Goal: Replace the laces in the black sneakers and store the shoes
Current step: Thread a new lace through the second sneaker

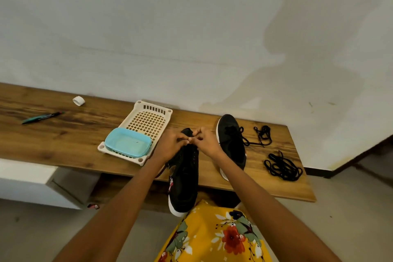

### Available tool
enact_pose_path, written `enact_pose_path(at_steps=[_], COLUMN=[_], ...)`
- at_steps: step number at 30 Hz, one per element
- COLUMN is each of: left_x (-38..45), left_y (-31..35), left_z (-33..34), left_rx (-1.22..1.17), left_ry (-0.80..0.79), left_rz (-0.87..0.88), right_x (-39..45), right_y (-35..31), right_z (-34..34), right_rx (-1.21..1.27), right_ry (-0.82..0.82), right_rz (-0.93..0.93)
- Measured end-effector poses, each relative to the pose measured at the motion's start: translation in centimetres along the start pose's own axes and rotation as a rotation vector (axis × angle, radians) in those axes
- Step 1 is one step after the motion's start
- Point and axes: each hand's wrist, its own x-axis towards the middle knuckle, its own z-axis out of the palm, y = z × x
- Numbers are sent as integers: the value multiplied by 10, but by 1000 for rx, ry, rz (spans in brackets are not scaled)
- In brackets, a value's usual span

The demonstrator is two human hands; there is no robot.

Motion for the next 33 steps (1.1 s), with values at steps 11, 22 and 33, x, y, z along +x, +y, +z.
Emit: enact_pose_path(at_steps=[11, 22, 33], left_x=[-6, -10, -10], left_y=[-2, -7, 2], left_z=[27, 51, 61], left_rx=[10, -67, -53], left_ry=[-69, 35, 56], left_rz=[-235, -319, -312], right_x=[-21, -23, -25], right_y=[37, 64, 67], right_z=[28, 14, 14], right_rx=[-157, 304, 306], right_ry=[-1, -7, -15], right_rz=[196, 308, 272])
